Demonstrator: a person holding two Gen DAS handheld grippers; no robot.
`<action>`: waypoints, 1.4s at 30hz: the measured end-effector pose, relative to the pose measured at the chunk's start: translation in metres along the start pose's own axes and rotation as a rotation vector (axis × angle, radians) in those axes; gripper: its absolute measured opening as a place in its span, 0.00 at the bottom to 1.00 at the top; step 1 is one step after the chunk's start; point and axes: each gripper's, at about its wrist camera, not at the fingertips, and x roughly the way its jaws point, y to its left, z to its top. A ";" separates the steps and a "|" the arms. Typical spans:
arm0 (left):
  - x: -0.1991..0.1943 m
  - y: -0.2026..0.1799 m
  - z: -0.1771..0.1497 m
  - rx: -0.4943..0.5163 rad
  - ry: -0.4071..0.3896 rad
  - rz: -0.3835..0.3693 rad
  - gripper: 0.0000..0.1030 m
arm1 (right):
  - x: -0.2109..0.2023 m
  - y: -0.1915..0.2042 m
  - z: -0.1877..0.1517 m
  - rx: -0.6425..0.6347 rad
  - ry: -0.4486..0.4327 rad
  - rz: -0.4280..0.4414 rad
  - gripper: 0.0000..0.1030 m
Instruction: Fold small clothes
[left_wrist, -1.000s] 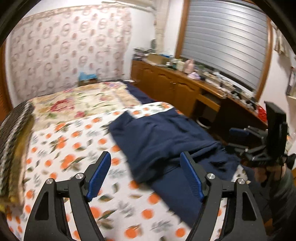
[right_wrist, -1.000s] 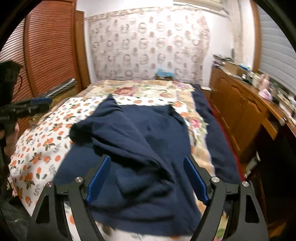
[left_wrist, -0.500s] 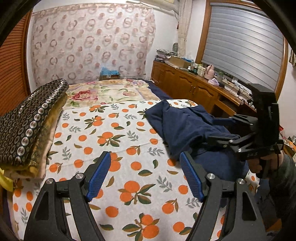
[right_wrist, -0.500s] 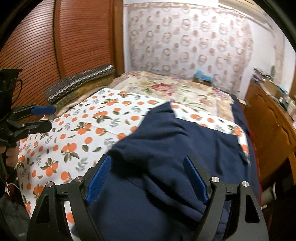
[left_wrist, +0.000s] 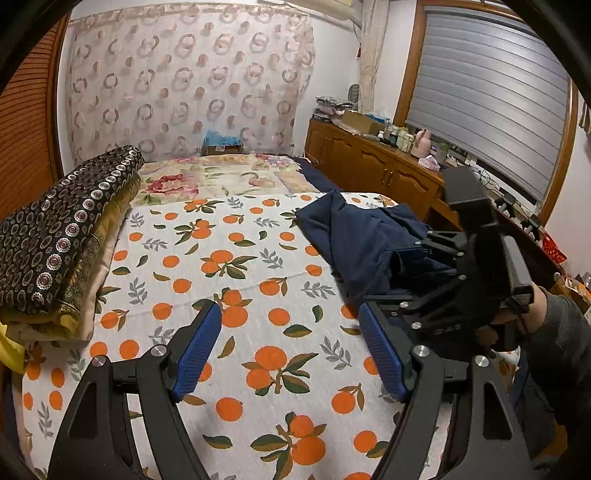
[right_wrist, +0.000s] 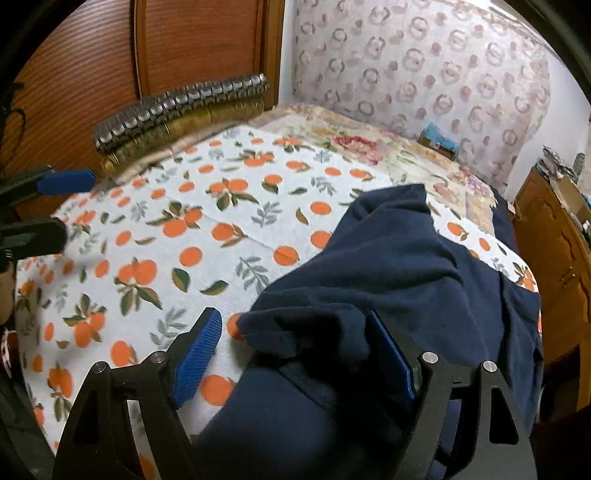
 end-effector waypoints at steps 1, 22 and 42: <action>0.000 0.000 0.000 0.001 0.001 -0.001 0.75 | 0.003 0.000 0.000 -0.006 0.008 -0.008 0.79; 0.018 -0.021 0.004 0.041 0.007 -0.017 0.75 | -0.068 -0.070 0.008 0.204 -0.242 -0.058 0.11; 0.032 -0.055 0.003 0.074 0.041 -0.054 0.75 | -0.063 -0.147 -0.005 0.399 -0.049 -0.347 0.42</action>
